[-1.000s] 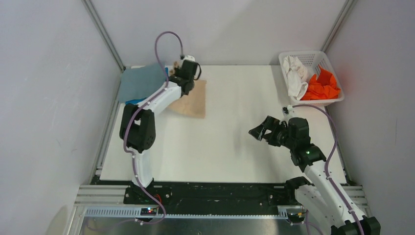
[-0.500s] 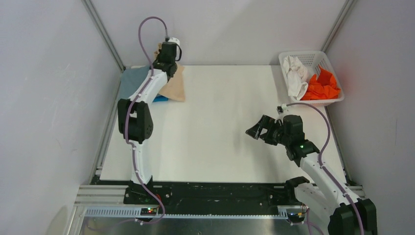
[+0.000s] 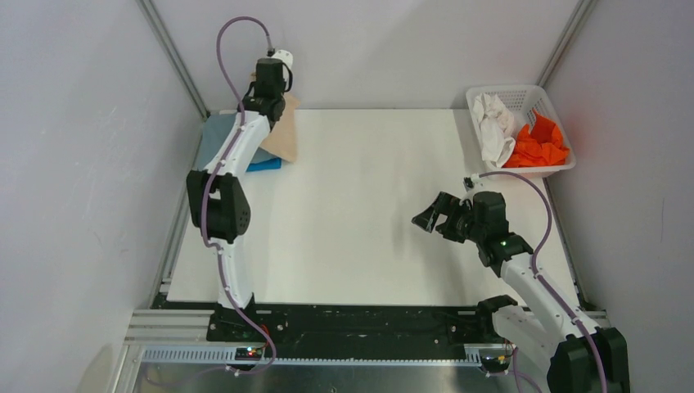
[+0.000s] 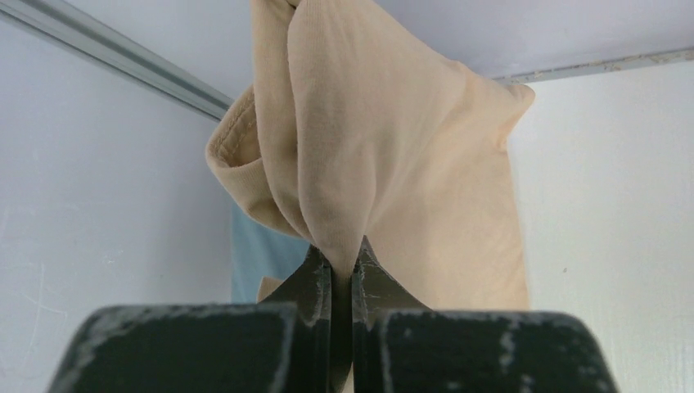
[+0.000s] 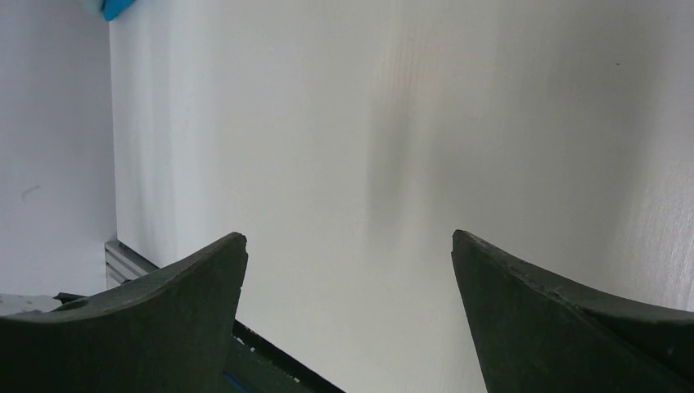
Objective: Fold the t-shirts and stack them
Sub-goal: Put the neatly folded tshirt into the corner of the board with the left arm
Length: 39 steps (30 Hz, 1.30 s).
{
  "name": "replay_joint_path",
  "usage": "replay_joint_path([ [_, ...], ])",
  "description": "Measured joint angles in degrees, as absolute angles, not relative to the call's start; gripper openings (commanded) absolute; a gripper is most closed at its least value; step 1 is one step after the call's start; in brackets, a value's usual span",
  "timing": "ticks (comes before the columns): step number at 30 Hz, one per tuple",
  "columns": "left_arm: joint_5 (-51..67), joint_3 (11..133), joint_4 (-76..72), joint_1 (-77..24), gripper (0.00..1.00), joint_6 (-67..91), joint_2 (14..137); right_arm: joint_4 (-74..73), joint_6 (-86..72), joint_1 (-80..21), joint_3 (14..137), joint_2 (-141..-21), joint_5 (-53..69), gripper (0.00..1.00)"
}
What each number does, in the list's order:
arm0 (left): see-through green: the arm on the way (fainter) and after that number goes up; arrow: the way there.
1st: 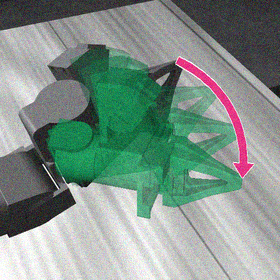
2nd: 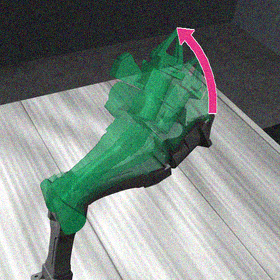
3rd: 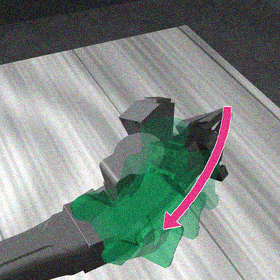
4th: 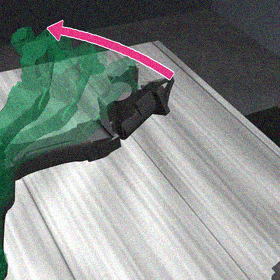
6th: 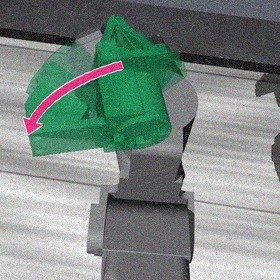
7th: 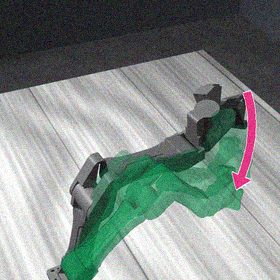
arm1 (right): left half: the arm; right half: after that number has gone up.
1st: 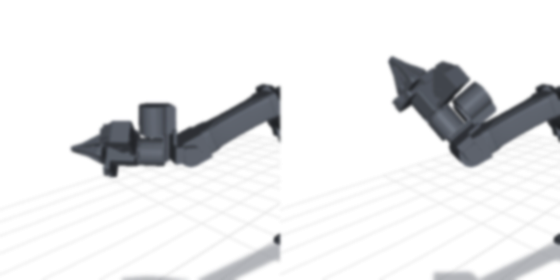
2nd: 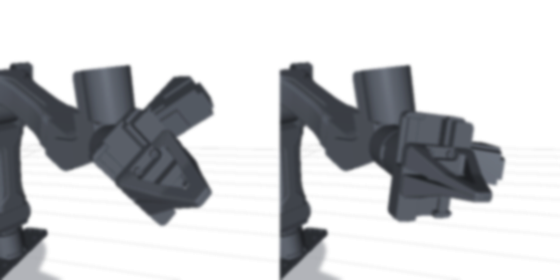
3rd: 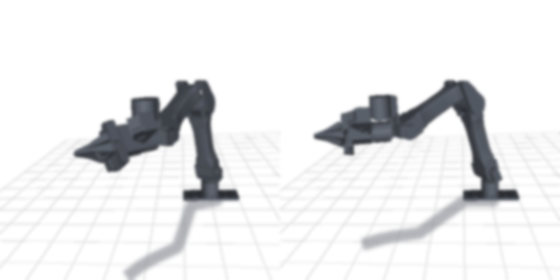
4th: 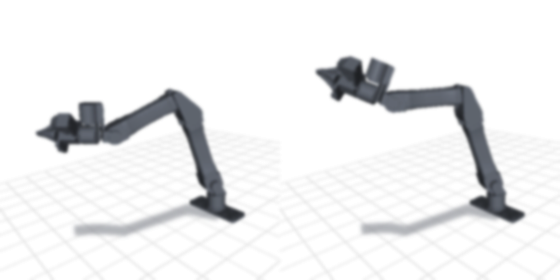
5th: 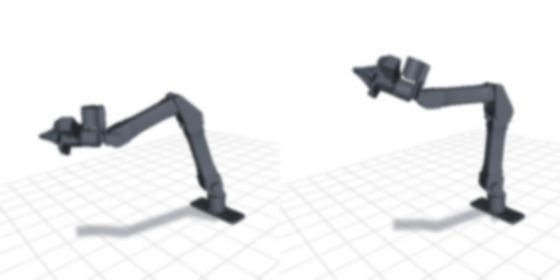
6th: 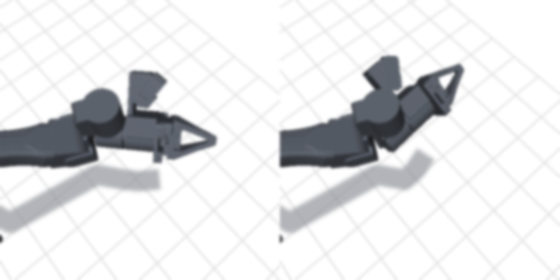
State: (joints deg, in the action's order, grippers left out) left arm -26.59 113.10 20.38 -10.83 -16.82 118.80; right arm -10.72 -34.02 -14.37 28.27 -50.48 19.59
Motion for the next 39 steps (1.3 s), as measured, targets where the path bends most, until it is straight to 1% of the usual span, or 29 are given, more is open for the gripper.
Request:
replay_joint_path([
  [10, -24.80, 113.10, 20.38, -10.37, 0.00, -16.45, 111.50, -10.68, -33.80, -14.11, 28.27, -51.81, 18.39, 0.99],
  [19, -23.14, 111.96, 20.36, -8.03, 0.00, -15.57, 110.91, -10.74, -33.76, -14.11, 28.27, -51.86, 17.80, 0.99],
  [25, -20.38, 111.31, 20.21, -4.03, 0.00, -13.45, 112.40, -10.98, -33.34, -14.11, 28.27, -51.86, 16.01, 0.99],
  [36, -17.52, 111.33, 18.87, 2.09, 0.00, -10.24, 121.47, -12.32, -32.47, -14.11, 28.29, -52.23, 12.84, 0.99],
  [37, -17.47, 111.33, 18.76, 2.76, 0.02, -10.02, 121.84, -12.32, -32.45, -14.11, 28.29, -52.45, 12.69, 0.99],
  [39, -17.30, 111.33, 18.57, 3.75, 0.27, -9.67, 122.26, -12.34, -32.42, -14.13, 28.29, -52.90, 12.47, 0.99],
])
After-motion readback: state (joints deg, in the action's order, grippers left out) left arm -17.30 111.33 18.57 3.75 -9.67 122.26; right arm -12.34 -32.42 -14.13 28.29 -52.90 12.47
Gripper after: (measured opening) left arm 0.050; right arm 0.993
